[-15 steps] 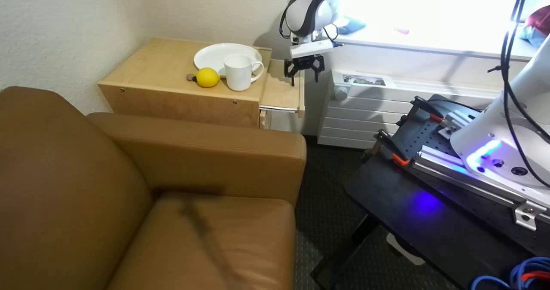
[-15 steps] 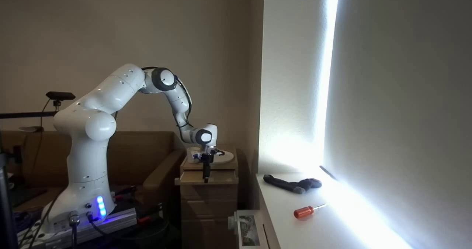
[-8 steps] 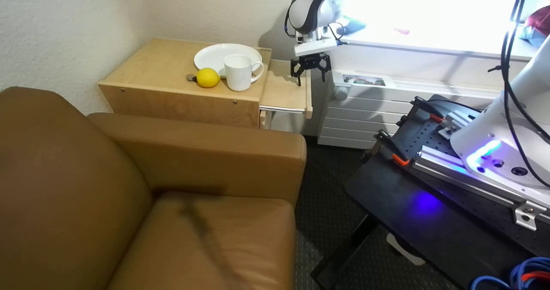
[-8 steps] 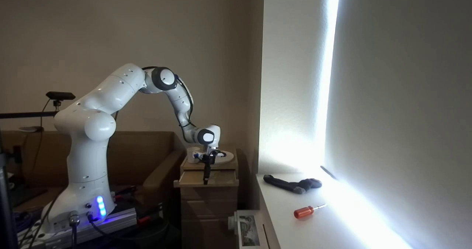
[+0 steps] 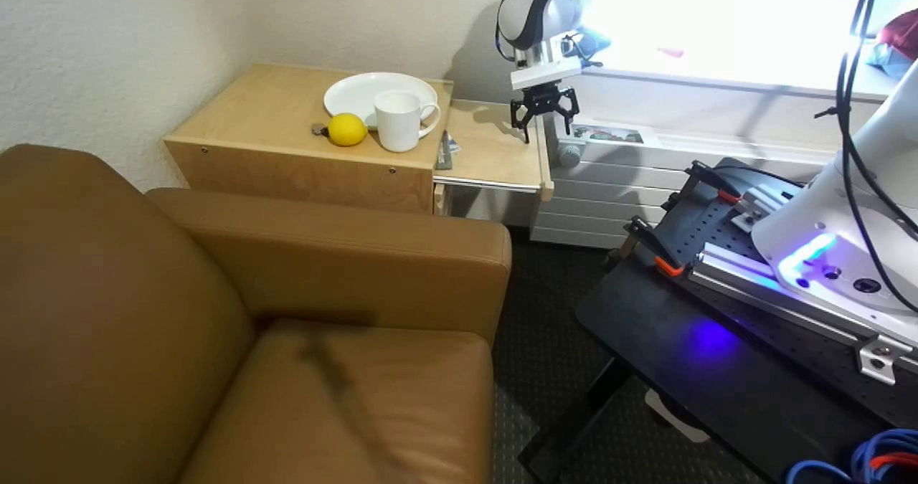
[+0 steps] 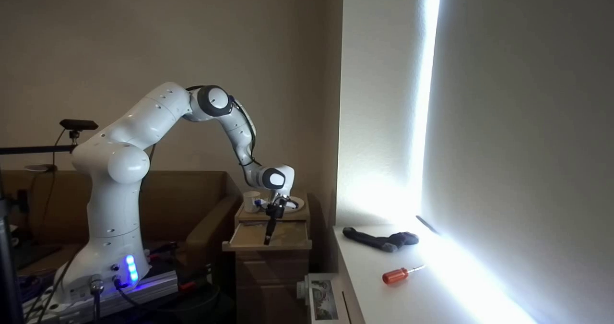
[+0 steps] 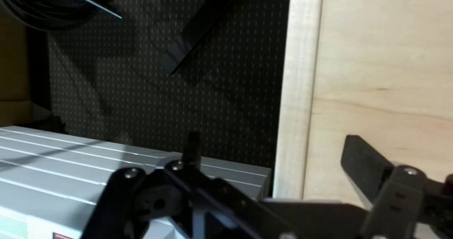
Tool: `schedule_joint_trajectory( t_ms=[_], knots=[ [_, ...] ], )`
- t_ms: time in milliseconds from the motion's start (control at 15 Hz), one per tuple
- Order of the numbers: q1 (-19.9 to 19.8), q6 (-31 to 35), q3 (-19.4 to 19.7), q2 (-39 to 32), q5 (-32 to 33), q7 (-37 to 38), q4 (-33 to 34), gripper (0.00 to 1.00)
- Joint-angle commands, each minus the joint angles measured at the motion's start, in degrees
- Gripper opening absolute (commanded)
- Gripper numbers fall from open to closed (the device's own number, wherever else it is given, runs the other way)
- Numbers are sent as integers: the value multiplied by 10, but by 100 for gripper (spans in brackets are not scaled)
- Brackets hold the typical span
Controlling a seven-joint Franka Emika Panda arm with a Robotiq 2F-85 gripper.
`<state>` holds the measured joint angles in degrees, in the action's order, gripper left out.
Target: Open the top flat drawer
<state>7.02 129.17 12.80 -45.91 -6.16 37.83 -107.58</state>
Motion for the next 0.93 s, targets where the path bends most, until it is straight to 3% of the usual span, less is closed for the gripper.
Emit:
schedule_joint_trajectory(
  t_ms=[0, 667, 867],
  knots=[
    [-17, 11, 16, -46, 21, 25, 12, 100],
    [-39, -52, 38, -53, 50, 52, 19, 100],
    [-64, -72, 20, -30, 21, 33, 27, 100]
  ],
)
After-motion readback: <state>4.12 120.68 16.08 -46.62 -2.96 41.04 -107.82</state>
